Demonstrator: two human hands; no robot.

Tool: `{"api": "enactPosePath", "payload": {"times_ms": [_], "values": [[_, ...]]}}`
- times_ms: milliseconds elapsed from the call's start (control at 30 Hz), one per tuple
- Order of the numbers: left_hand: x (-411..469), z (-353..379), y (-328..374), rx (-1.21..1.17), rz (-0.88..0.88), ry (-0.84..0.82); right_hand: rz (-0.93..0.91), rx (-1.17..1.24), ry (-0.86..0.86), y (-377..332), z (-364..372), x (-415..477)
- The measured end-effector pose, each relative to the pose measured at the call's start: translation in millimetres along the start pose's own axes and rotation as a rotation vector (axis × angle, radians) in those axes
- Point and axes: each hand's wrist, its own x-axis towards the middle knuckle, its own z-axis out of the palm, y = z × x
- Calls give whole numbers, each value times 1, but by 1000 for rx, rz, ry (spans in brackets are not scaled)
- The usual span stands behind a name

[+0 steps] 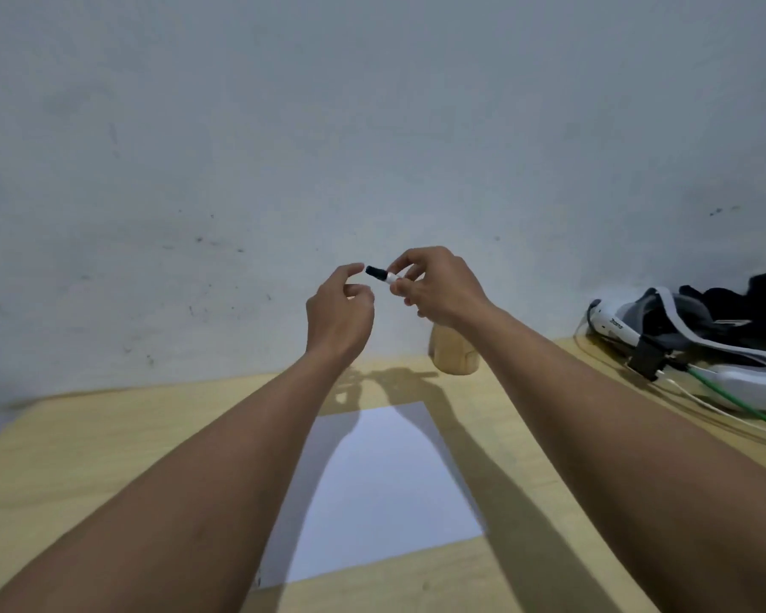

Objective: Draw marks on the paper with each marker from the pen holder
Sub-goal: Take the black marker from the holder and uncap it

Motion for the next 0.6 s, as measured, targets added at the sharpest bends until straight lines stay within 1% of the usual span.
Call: {"api": "enactPosePath", "payload": {"times_ms": [100,200,267,300,333,367,433,500,567,600], "values": [[-8,-24,4,-88,-9,-16,-28,-36,-41,-16,14,-11],[-14,-42,2,-137,-10,30,-53,-69,-38,-30,24,-21],[-15,-51,-1,-204,-51,72,-57,-105,99,-40,31,-29],[-14,-56,-2,-240,-73,97,-34,-64,186,-45,36,-34],[-14,-61,-2,-272,-92,116,15,22,239,-50,42,-39],[-15,-66,-2,-300,-107,122,89,135,236,-56,48,-43],[-18,-74,-1,-347,-129,94,281,379,95,-66,56,-49],[-22,-81,1,-335,-139,31,436,690,-43,-73,63,-54],[-24,-89,1,-295,-146,-18,529,1002,-77,-79,71,-54],[-24,-94,1,-287,-157,-29,552,1107,-72,-81,76,-54]]}}
